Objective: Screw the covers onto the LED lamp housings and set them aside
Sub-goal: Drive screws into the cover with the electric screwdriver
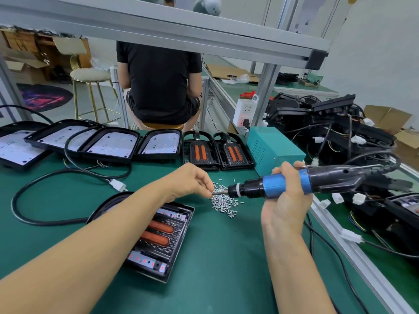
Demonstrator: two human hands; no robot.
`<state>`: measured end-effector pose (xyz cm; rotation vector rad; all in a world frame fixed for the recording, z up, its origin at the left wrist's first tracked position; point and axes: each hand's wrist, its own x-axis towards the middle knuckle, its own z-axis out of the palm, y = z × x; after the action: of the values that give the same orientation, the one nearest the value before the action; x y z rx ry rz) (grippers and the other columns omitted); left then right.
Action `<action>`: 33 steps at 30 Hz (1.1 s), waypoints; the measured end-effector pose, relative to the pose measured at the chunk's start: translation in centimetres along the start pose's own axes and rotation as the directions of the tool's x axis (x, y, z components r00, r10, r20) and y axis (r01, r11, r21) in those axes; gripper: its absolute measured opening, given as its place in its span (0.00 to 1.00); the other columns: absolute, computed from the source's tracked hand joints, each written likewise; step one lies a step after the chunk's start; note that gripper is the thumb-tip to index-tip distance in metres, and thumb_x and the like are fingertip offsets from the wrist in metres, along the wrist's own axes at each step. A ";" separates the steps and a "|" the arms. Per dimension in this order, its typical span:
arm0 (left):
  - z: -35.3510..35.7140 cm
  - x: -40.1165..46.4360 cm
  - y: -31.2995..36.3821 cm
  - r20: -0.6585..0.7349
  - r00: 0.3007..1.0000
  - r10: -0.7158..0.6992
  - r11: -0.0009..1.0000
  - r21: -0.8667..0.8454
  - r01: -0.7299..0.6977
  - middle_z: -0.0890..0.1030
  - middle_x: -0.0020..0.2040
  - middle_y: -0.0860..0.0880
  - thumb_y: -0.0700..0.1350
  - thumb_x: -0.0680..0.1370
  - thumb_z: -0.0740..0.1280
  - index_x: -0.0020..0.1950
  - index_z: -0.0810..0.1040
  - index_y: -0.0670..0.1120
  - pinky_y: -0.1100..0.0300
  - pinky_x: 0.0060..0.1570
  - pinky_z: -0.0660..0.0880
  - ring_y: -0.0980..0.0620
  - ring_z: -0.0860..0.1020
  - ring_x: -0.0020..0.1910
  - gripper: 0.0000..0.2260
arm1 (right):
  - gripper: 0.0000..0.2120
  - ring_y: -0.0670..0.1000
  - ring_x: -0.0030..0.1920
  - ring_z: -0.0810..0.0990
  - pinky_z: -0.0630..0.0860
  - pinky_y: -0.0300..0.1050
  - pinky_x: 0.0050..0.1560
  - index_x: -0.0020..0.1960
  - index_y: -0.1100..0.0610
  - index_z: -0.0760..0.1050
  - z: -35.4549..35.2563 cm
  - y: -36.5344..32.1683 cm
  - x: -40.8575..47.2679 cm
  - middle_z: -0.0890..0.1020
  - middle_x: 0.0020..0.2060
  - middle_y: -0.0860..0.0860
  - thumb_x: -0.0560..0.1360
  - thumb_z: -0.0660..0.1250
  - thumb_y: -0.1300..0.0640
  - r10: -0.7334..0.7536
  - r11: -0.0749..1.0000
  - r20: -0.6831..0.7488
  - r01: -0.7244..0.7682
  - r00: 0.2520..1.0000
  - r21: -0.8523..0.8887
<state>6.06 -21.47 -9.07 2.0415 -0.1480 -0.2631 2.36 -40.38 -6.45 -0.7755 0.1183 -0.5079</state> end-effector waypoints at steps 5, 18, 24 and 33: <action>0.0 -0.1 0.2 -0.008 1.000 0.009 0.998 0.057 -0.009 0.81 0.32 0.48 0.33 0.67 0.75 0.36 0.82 0.45 0.63 0.47 0.73 0.57 0.76 0.32 0.08 | 0.12 0.46 0.35 0.77 0.76 0.38 0.42 0.46 0.52 0.72 -0.4 0.3 0.1 0.76 0.36 0.48 0.74 0.68 0.68 0.006 1.000 0.005 -0.006 1.000 -0.005; 0.2 -0.5 1.2 0.047 0.999 -0.008 0.909 0.416 -0.012 0.80 0.34 0.52 0.37 0.69 0.75 0.41 0.82 0.46 0.61 0.45 0.74 0.58 0.75 0.34 0.06 | 0.11 0.45 0.36 0.77 0.76 0.38 0.43 0.47 0.53 0.71 0.0 1.1 -0.9 0.78 0.30 0.42 0.74 0.66 0.68 -0.030 0.996 0.087 0.038 0.996 -0.086; 0.3 -0.8 1.7 0.120 0.991 -0.062 0.762 0.647 -0.030 0.80 0.39 0.49 0.35 0.71 0.71 0.46 0.83 0.43 0.58 0.43 0.74 0.51 0.77 0.40 0.06 | 0.11 0.47 0.36 0.75 0.75 0.38 0.40 0.47 0.54 0.70 0.7 1.0 -2.2 0.77 0.29 0.44 0.75 0.65 0.69 -0.013 0.994 0.135 0.027 0.991 -0.104; -1.5 -2.8 1.4 0.022 0.997 -0.080 0.825 0.562 0.054 0.84 0.46 0.50 0.40 0.74 0.70 0.47 0.84 0.43 0.59 0.48 0.74 0.54 0.77 0.43 0.04 | 0.10 0.45 0.32 0.75 0.74 0.38 0.40 0.46 0.52 0.70 1.6 -2.6 -4.7 0.73 0.30 0.45 0.70 0.63 0.65 0.187 0.964 0.468 -0.253 0.864 0.082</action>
<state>3.76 -20.25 -6.86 2.6366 -0.1985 -0.3386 -2.29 -38.70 -3.87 -0.7133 -0.2653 -0.1026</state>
